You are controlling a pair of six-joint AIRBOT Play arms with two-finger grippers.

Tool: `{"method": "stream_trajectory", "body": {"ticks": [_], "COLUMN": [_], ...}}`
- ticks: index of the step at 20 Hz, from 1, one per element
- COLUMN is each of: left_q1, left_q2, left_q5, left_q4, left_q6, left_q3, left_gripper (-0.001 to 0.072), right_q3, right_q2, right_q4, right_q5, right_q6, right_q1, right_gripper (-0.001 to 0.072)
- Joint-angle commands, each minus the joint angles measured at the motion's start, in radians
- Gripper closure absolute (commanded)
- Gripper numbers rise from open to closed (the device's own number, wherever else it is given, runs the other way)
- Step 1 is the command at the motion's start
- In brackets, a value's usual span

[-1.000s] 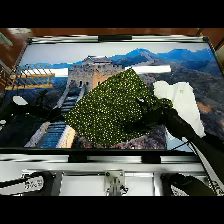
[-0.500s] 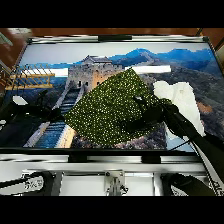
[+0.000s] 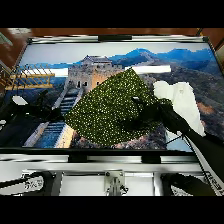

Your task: Fold the shirts.

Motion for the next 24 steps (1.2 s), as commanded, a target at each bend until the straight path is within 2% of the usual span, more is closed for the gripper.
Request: {"method": "stream_trajectory", "body": {"ticks": [1, 2, 3, 4, 5, 8, 10, 12, 14, 17, 20, 22, 24], "left_q1": [0.001, 0.001, 0.001, 0.001, 0.001, 0.003, 0.003, 0.003, 0.003, 0.003, 0.003, 0.003, 0.003], "left_q2": [0.001, 0.001, 0.001, 0.001, 0.002, 0.029, 0.077, 0.135, 0.186, 0.229, 0.262, 0.330, 0.400], "left_q5": [0.000, 0.000, 0.000, -0.001, -0.008, -0.038, -0.053, -0.064, -0.063, -0.034, 0.051, 0.113, 0.108], "left_q4": [0.000, 0.000, 0.000, 0.000, 0.000, 0.000, 0.000, 0.000, 0.000, 0.000, 0.019, 0.089, 0.203], "left_q6": [0.000, 0.000, 0.000, 0.000, 0.000, -0.002, -0.010, -0.060, -0.128, -0.203, -0.222, -0.268, -0.286], "left_q3": [0.001, 0.001, 0.001, 0.001, 0.004, 0.079, 0.200, 0.383, 0.620, 1.000, 1.277, 1.266, 1.205], "left_gripper": [0.0688, 0.0688, 0.0688, 0.0688, 0.0688, 0.0688, 0.0688, 0.0688, 0.0688, 0.0688, 0.0688, 0.0689, 0.0688], "right_q3": [0.001, 0.001, 0.001, 0.001, 0.001, 0.040, 0.143, 0.292, 0.478, 0.741, 0.916, 0.970, 0.984], "right_q2": [-0.023, -0.023, -0.023, -0.023, -0.015, 0.071, 0.173, 0.277, 0.372, 0.462, 0.486, 0.486, 0.489], "right_q4": [0.024, 0.026, 0.024, 0.023, 0.023, -0.045, -0.208, -0.388, -0.476, -0.473, -0.381, -0.301, -0.271], "right_q5": [0.092, 0.116, 0.134, 0.145, 0.147, 0.124, 0.090, 0.057, 0.068, 0.168, 0.217, 0.215, 0.196], "right_q6": [-0.010, -0.010, -0.005, 0.005, 0.013, 0.014, 0.029, 0.034, 0.050, 0.049, 0.047, 0.045, 0.018], "right_q1": [0.040, 0.061, 0.082, 0.095, 0.100, 0.098, 0.098, 0.088, 0.042, -0.001, 0.000, 0.000, 0.000], "right_gripper": [0.0172, 0.0307, 0.0494, 0.0622, 0.0645, 0.0645, 0.0645, 0.0645, 0.0645, 0.0645, 0.0645, 0.0645, 0.0645]}}
